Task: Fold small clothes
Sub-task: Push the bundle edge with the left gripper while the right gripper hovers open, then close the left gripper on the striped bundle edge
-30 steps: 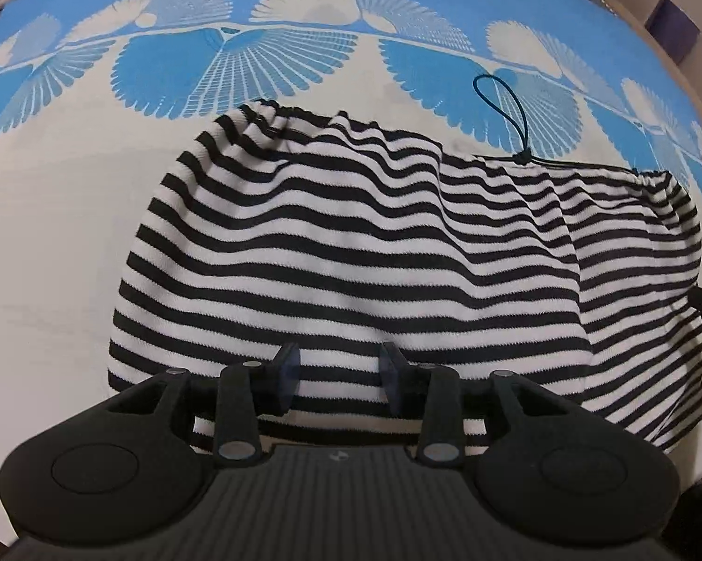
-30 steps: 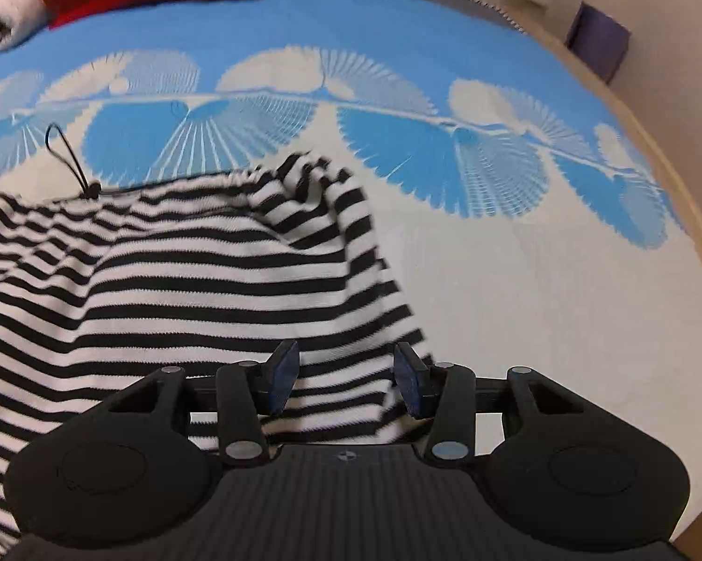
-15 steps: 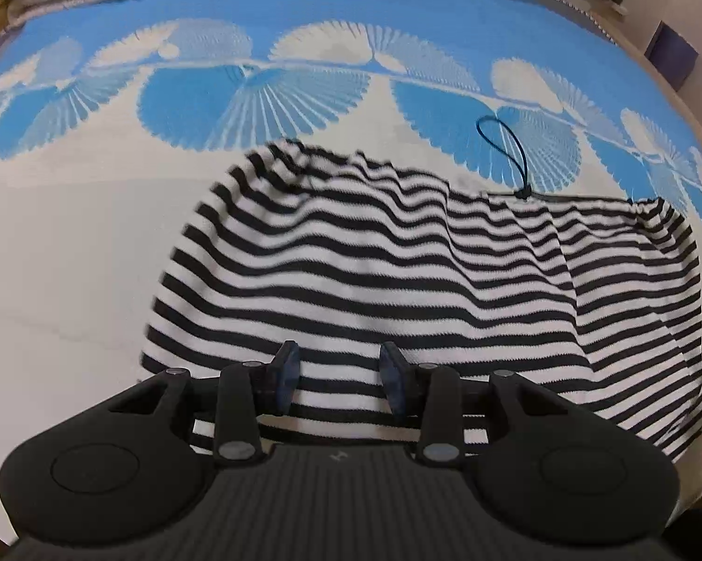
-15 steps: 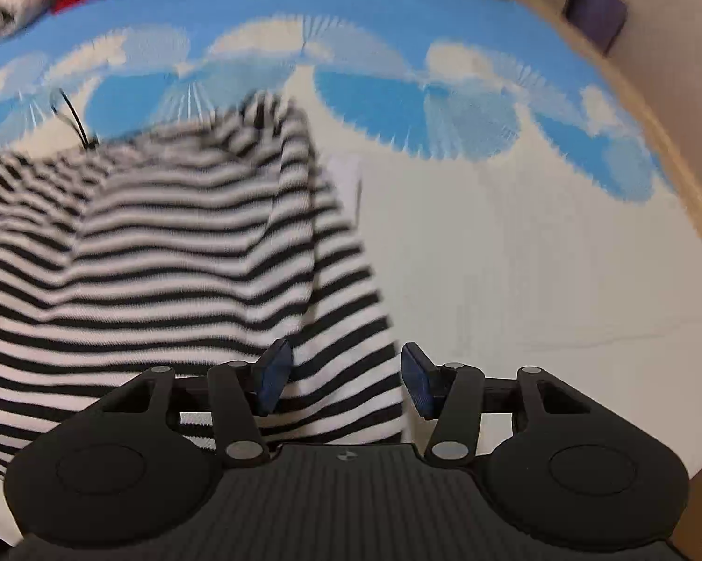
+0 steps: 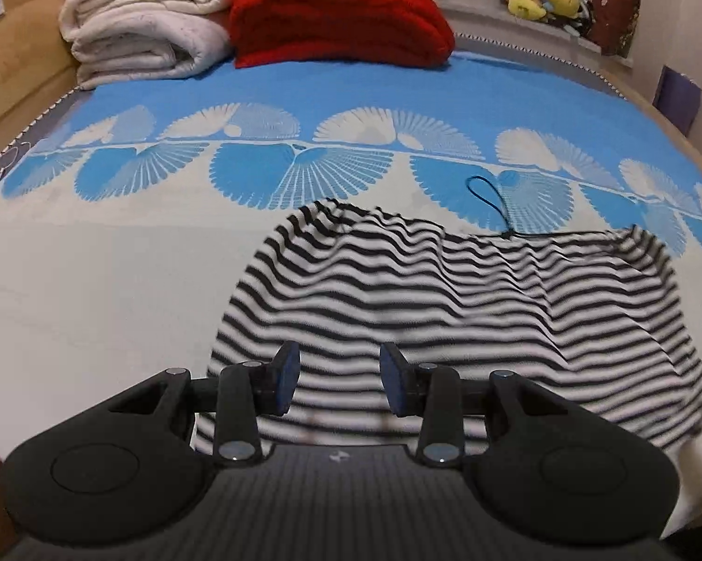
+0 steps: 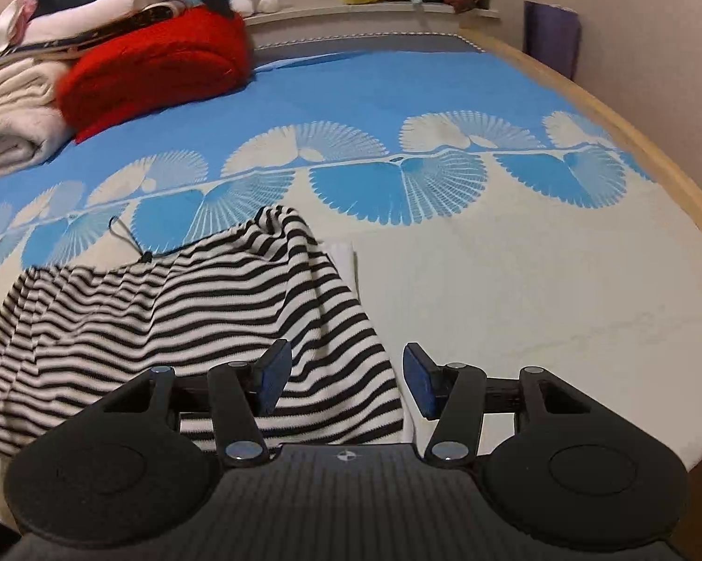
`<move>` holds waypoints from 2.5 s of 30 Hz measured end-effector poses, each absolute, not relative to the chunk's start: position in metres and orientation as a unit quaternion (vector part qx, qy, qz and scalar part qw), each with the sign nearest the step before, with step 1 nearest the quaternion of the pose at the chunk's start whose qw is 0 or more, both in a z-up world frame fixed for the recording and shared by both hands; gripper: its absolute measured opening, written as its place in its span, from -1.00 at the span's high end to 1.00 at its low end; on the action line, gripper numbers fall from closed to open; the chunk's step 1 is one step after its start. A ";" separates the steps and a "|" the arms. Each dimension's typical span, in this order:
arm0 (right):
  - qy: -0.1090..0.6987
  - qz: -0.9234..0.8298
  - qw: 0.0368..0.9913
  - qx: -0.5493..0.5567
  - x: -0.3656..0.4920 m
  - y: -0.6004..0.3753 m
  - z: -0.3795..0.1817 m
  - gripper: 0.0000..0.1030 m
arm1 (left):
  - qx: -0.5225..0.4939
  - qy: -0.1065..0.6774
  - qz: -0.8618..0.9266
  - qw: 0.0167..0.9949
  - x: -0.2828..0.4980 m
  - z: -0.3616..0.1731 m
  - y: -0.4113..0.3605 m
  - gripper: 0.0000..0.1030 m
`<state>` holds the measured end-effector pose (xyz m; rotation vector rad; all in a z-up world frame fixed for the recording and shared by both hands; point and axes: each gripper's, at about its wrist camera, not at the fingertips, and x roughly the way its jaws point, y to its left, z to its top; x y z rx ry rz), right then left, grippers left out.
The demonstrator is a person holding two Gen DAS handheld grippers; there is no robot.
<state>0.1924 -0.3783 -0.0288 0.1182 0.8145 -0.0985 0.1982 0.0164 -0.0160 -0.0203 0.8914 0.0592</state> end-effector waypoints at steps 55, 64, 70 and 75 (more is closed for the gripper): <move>0.321 -0.077 0.943 0.052 0.158 -0.417 0.010 -0.07 | -0.410 0.456 0.137 0.778 0.178 -0.133 0.148 -0.02; 0.282 -0.115 0.945 0.120 0.136 -0.439 0.018 -0.08 | -0.344 0.466 0.126 0.806 0.186 -0.125 0.136 0.69; 0.281 -0.105 0.948 0.107 0.137 -0.430 0.016 -0.11 | -0.272 0.450 0.117 0.842 0.184 -0.106 0.121 0.77; 0.295 -0.116 0.941 0.122 0.143 -0.433 0.013 -0.13 | -0.178 0.421 0.120 0.881 0.179 -0.085 0.101 0.93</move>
